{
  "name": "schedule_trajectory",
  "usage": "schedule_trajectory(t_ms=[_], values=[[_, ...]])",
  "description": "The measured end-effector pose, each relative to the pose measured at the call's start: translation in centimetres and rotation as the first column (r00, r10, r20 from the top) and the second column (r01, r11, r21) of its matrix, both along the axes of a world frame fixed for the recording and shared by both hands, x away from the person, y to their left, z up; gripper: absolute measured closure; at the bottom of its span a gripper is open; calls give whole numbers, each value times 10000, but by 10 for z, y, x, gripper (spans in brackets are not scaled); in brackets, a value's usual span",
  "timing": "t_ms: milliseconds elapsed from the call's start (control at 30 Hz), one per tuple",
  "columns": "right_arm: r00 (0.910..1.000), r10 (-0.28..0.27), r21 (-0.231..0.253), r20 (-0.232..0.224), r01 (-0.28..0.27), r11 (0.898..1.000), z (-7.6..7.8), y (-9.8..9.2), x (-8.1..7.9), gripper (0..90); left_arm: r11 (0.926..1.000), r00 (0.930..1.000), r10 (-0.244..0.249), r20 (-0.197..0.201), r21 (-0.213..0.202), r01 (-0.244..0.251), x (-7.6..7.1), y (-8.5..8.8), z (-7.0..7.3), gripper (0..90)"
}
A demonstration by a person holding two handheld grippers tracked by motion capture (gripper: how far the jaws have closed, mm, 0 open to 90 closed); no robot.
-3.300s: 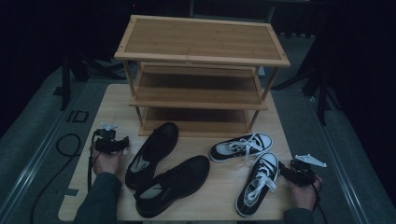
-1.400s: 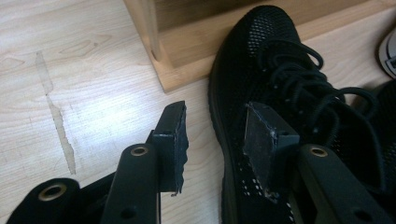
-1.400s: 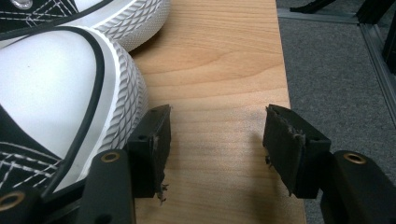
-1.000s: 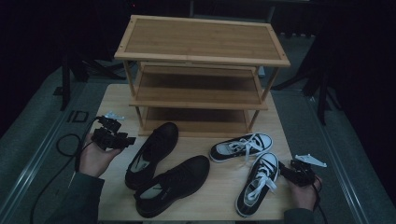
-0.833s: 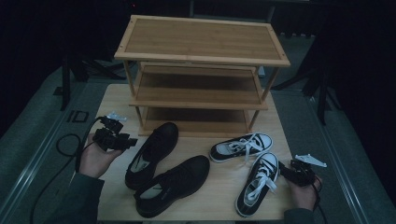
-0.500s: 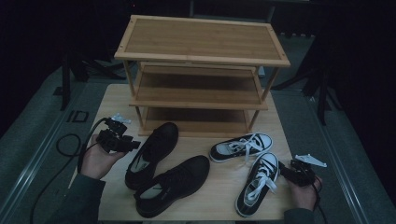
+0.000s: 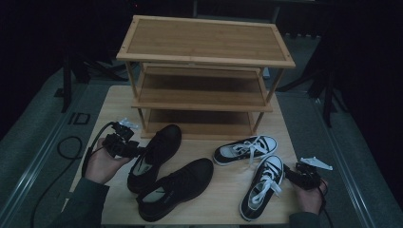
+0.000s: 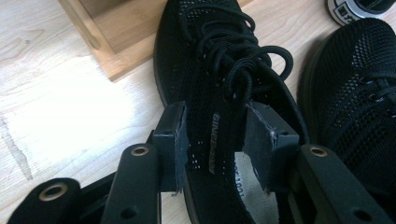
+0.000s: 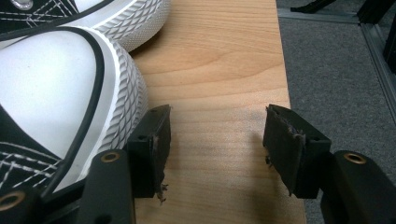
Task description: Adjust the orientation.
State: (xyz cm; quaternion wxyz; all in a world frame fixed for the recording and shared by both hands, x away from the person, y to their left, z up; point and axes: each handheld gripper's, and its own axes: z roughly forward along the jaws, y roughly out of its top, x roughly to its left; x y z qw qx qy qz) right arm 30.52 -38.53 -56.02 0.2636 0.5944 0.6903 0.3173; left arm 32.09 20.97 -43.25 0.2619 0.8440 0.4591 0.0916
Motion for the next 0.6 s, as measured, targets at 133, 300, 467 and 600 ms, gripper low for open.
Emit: schedule_trajectory(t_ms=[133,300,467,600], values=[[10000,2,2,-2,-2,10000,0,0,0,412,10000,10000,-73,-56,57,73,0,-2,-1,590],[10000,3,7,0,-3,10000,0,0,0,412,9995,9997,-166,-169,264,171,2,-5,-4,590],[10000,13,5,4,-13,10000,0,0,0,412,9988,9992,-281,-268,385,291,4,-9,-5,603],[10000,12,13,-2,-12,10000,0,0,0,412,9975,9985,-227,-498,663,260,7,-12,-10,641]])
